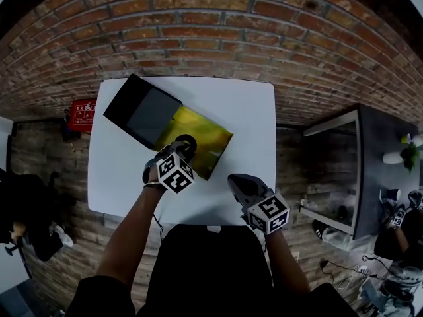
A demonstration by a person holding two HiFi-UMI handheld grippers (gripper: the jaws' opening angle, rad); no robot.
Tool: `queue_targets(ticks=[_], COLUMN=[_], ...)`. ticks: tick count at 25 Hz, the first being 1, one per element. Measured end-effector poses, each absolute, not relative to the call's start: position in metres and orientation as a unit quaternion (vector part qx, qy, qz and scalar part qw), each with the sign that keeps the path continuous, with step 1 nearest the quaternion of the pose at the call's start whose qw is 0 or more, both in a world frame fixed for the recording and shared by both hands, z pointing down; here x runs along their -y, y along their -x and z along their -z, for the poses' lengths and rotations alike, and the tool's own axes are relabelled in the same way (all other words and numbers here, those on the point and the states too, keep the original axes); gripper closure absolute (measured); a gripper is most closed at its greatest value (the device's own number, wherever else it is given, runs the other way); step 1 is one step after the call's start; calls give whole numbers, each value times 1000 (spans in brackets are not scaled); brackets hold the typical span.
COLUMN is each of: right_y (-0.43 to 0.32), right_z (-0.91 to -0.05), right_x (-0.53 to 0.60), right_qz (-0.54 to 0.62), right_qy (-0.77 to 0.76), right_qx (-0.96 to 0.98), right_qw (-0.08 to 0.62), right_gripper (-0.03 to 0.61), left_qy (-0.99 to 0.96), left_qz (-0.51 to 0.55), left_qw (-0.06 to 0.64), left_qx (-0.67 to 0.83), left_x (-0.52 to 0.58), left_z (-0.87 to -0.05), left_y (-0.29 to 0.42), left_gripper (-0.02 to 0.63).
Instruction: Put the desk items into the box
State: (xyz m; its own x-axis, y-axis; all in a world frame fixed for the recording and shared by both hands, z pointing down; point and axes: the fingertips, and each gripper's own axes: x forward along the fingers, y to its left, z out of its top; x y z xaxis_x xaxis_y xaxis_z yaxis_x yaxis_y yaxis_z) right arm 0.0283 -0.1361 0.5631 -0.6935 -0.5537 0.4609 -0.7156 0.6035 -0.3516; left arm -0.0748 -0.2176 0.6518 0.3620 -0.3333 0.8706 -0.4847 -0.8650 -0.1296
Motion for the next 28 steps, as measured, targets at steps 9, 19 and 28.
queue_targets(ticks=[9, 19, 28], right_y=[-31, -41, -47], right_z=[-573, -579, -583], right_x=[133, 135, 134], right_qz=[-272, -277, -280], right_qy=[-360, -362, -357], right_qx=[877, 874, 874], right_qw=[163, 170, 173], right_gripper=[557, 557, 557], left_qy=[-814, -797, -795], left_qz=[-536, -563, -566], left_qw=[64, 70, 68], left_qx=[215, 206, 205], left_x=[233, 234, 237], left_z=[-683, -706, -710], left_y=[63, 65, 62], left_gripper=[486, 485, 485])
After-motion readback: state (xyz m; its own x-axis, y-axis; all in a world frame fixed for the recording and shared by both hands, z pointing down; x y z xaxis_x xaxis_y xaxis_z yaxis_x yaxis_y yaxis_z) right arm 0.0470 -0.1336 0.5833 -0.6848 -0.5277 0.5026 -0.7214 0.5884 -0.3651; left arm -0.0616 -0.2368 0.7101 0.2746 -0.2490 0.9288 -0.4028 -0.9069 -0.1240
